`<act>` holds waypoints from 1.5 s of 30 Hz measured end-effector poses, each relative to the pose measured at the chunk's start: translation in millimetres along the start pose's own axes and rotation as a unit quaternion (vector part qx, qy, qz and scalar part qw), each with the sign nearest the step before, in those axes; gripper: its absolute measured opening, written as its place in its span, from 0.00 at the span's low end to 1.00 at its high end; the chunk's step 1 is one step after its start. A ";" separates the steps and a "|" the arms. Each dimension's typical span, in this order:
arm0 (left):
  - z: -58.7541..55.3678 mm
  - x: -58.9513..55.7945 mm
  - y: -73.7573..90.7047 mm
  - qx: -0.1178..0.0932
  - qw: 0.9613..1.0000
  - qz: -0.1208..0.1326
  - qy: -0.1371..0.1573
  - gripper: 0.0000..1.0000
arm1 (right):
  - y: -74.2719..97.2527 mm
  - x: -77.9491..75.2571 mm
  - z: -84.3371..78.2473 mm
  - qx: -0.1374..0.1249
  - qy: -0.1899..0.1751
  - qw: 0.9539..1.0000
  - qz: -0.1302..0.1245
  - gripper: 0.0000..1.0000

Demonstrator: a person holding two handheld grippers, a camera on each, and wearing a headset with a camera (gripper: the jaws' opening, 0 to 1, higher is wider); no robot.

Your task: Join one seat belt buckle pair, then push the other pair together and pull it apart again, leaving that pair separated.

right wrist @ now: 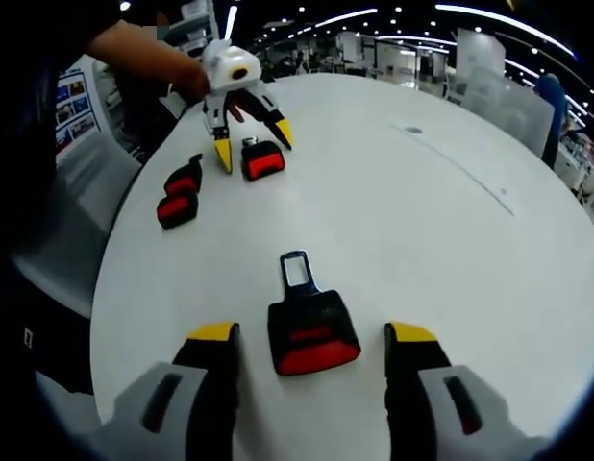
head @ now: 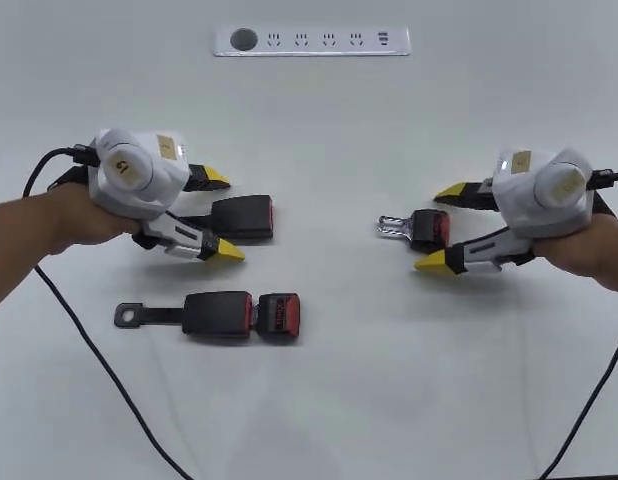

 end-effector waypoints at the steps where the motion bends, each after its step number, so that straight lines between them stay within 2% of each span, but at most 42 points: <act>1: -0.6 0.4 1.0 -0.001 1.000 0.001 -0.002 0.56 | 0.2 -1.4 0.1 0.000 -0.001 1.000 0.000 0.62; 4: -0.7 0.0 3.3 0.002 1.000 -0.005 -0.010 0.49 | 0.5 -4.1 0.8 0.002 -0.005 1.000 0.002 0.58; 8: 0.6 0.6 2.7 0.004 1.000 -0.007 -0.021 0.41 | 1.3 -3.2 -0.4 0.006 0.026 1.000 -0.001 0.49; 10: -0.5 -4.2 2.2 0.006 0.999 -0.017 -0.026 0.35 | 1.6 -0.6 0.7 0.003 0.024 1.000 0.004 0.47; 11: -0.2 -2.5 2.0 0.006 0.999 -0.012 -0.029 0.35 | 1.6 0.1 0.8 0.003 0.025 1.000 0.005 0.47; 14: -0.5 -3.0 2.4 0.008 0.999 -0.017 -0.037 0.35 | 2.1 -1.6 -0.9 0.006 0.049 0.999 0.000 0.41; 16: -1.1 -3.3 2.0 0.016 0.998 -0.022 -0.049 0.34 | 3.2 -2.1 -0.8 0.004 0.044 0.999 0.005 0.38; 19: -1.0 -3.5 0.9 0.029 0.997 -0.031 -0.062 0.34 | 3.9 -1.6 -1.6 0.004 0.057 0.998 0.008 0.37; 23: -0.9 -3.7 0.2 0.030 0.997 -0.033 -0.064 0.34 | 4.0 -2.1 -1.8 0.004 0.064 0.998 0.016 0.37; 33: -0.7 -3.6 -1.9 0.046 0.996 -0.039 -0.073 0.34 | 3.2 -1.7 -1.3 0.016 0.080 0.996 0.025 0.36; 45: 0.5 -3.8 -3.0 0.055 0.995 -0.041 -0.075 0.34 | -7.0 1.4 8.6 0.013 0.092 0.995 0.031 0.36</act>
Point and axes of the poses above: the centre of the closed fingertips' face, and the gripper's own axes: y roughly backward along the fingers, x roughly to its left, z roughly out of its top, the point moved 2 cm from there along y, roughly backward along the fingers, and after that the axes turned 11 degrees about -z, right-handed, at the moved point
